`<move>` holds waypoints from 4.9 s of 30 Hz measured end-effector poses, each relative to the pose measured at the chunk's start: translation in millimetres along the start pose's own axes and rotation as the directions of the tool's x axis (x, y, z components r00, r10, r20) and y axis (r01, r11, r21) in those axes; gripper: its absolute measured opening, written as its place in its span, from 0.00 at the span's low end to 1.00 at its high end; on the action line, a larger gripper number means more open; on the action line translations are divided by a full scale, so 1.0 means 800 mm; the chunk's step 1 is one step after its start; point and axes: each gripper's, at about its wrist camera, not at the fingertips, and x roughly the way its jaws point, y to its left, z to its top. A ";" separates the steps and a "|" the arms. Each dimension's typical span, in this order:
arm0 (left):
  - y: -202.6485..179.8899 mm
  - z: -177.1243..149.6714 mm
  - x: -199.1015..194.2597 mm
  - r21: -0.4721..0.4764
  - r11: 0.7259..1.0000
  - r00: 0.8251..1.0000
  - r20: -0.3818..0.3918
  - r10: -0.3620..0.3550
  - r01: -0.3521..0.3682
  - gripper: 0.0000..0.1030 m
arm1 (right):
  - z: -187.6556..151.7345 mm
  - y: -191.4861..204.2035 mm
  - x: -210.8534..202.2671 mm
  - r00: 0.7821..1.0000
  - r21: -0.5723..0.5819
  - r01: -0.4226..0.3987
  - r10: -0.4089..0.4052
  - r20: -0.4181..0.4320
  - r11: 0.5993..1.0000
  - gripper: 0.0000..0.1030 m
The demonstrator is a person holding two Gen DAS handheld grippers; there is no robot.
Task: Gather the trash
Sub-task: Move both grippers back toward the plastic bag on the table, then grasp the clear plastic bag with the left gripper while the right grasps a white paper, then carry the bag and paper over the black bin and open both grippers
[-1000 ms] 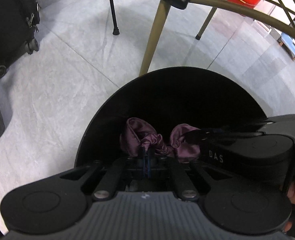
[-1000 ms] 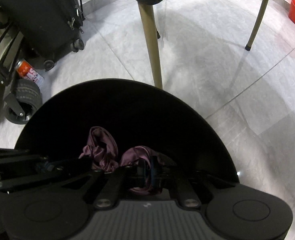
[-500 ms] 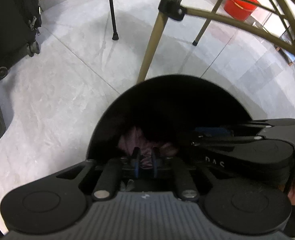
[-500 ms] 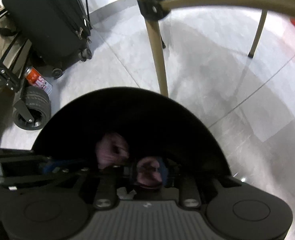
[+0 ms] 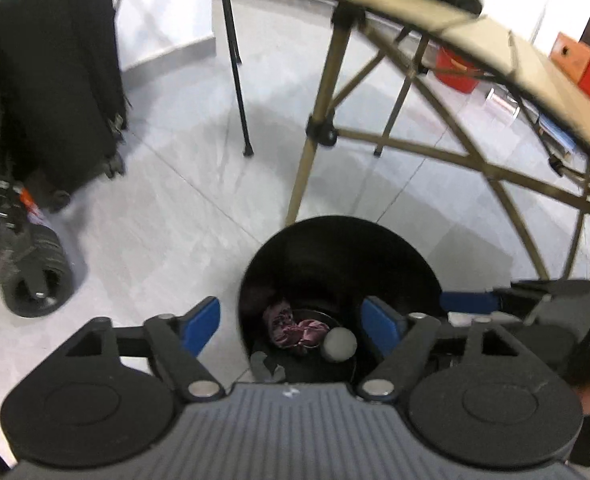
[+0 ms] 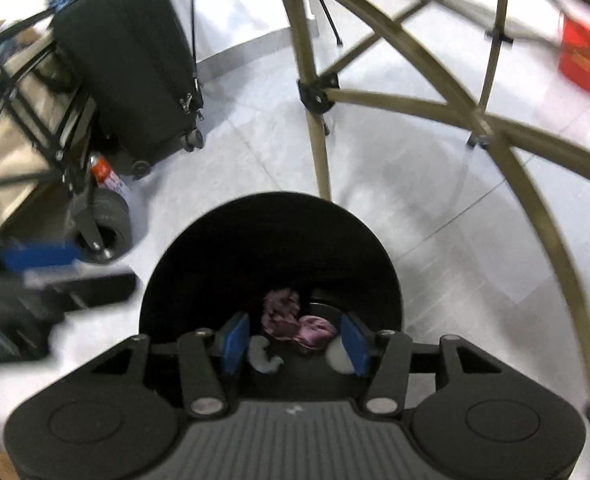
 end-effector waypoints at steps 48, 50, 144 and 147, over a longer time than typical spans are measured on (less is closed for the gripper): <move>-0.348 -0.179 -0.337 0.338 0.936 0.816 0.512 -0.269 0.096 1.00 | -0.362 -0.135 -0.572 0.642 0.305 0.214 -0.369 0.672 0.928 0.84; -0.364 -0.156 -0.316 0.343 0.932 0.819 0.499 -0.284 0.114 1.00 | -0.347 -0.154 -0.562 0.645 0.312 0.222 -0.379 0.664 0.924 0.81; -0.074 -0.129 -0.292 0.017 1.000 0.920 0.392 -0.015 0.010 0.26 | -0.142 0.028 -0.393 0.893 -0.103 -0.081 0.118 0.435 0.991 0.26; -0.054 -0.111 -0.267 -0.011 0.999 0.936 0.351 -0.032 0.038 0.26 | -0.123 0.044 -0.358 0.915 -0.110 -0.084 0.120 0.385 0.990 0.26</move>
